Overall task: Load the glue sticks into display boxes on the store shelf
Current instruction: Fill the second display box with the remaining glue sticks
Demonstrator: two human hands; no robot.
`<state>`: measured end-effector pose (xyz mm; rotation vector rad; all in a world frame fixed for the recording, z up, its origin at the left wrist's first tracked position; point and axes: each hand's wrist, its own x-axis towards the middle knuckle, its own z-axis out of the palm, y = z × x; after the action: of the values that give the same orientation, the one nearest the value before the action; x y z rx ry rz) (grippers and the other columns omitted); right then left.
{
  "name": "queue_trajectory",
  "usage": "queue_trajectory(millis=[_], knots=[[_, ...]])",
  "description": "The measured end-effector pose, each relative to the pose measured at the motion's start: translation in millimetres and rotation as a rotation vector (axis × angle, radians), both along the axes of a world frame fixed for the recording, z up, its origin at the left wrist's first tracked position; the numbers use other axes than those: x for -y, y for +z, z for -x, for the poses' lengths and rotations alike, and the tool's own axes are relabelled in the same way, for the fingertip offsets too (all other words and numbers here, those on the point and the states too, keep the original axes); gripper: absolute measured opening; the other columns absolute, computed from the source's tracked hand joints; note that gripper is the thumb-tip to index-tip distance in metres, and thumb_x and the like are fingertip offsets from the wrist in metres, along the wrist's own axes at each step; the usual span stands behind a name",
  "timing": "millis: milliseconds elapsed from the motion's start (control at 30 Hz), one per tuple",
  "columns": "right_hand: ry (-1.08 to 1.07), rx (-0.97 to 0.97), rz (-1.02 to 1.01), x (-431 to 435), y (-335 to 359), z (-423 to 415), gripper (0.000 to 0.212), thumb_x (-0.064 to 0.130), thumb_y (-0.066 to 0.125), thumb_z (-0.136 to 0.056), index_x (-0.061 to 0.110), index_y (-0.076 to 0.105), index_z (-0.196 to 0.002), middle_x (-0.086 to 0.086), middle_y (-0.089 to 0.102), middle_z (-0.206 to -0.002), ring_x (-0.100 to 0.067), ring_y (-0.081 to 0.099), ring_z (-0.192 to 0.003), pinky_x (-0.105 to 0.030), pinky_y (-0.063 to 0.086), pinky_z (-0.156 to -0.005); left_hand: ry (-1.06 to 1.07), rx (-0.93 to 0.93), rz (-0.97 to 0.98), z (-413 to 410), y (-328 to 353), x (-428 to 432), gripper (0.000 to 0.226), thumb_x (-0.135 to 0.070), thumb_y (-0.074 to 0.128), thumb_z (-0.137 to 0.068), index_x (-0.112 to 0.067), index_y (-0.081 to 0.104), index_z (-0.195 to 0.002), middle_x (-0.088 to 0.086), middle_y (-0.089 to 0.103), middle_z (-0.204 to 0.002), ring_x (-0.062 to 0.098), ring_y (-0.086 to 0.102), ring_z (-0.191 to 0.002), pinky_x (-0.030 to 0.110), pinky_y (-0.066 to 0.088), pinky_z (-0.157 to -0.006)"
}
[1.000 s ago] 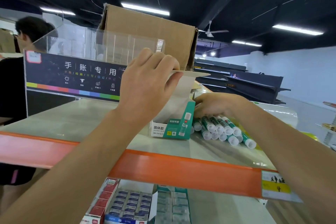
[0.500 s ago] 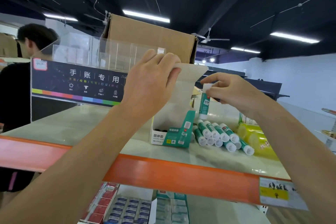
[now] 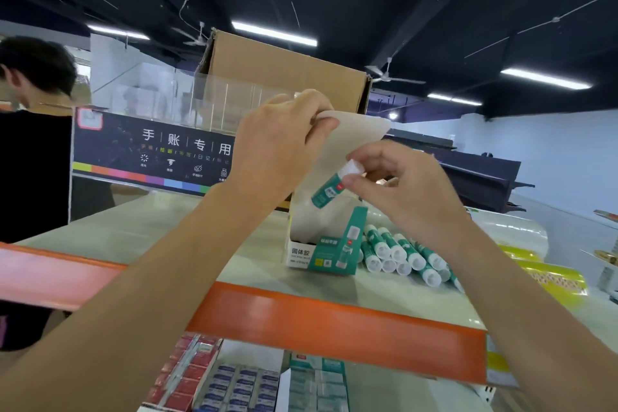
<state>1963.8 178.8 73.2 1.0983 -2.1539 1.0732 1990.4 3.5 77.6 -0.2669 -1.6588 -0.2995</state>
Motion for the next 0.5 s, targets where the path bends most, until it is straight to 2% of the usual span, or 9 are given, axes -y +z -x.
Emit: queue_trajectory(millis=[133, 267, 367, 500], knots=[[-0.028, -0.053, -0.185, 19, -6, 1, 0.021, 0.027, 0.076, -0.077, 0.03, 0.062, -0.093, 0.018, 0.068, -0.08, 0.001, 0.062, -0.071, -0.01, 0.047, -0.064, 0.015, -0.012, -0.015, 0, -3, 0, 0.018, -0.033, 0.057, -0.091, -0.017, 0.064, -0.087, -0.002, 0.063, -0.069, 0.016, 0.056, -0.066, 0.038, 0.048, -0.055], [-0.104, -0.102, -0.318, 33, -11, 7, 0.019, 0.031, 0.075, -0.076, 0.028, 0.059, -0.085, 0.014, 0.07, -0.081, -0.001, 0.064, -0.075, -0.03, 0.054, -0.073, 0.013, -0.064, -0.012, 2, -6, -1, 0.017, -0.03, 0.059, -0.09, -0.015, 0.065, -0.084, -0.004, 0.064, -0.067, 0.015, 0.057, -0.066, 0.032, 0.046, -0.052], [-0.113, -0.118, -0.35, 40, -16, 10, 0.019, 0.029, 0.074, -0.077, 0.024, 0.059, -0.086, 0.012, 0.069, -0.083, -0.006, 0.065, -0.078, -0.03, 0.053, -0.073, 0.02, -0.098, -0.015, 3, -6, -2, 0.015, -0.029, 0.061, -0.089, -0.015, 0.065, -0.083, -0.005, 0.064, -0.067, 0.015, 0.056, -0.065, 0.028, 0.043, -0.051], [-0.152, -0.098, -0.367, 43, -20, 15, 0.015, 0.033, 0.072, -0.079, 0.025, 0.06, -0.084, 0.012, 0.068, -0.084, -0.008, 0.063, -0.079, -0.025, 0.051, -0.068, 0.006, -0.12, -0.026, 4, -8, -2, 0.015, -0.028, 0.061, -0.089, -0.014, 0.065, -0.084, -0.005, 0.065, -0.069, 0.015, 0.056, -0.064, 0.031, 0.045, -0.051]])
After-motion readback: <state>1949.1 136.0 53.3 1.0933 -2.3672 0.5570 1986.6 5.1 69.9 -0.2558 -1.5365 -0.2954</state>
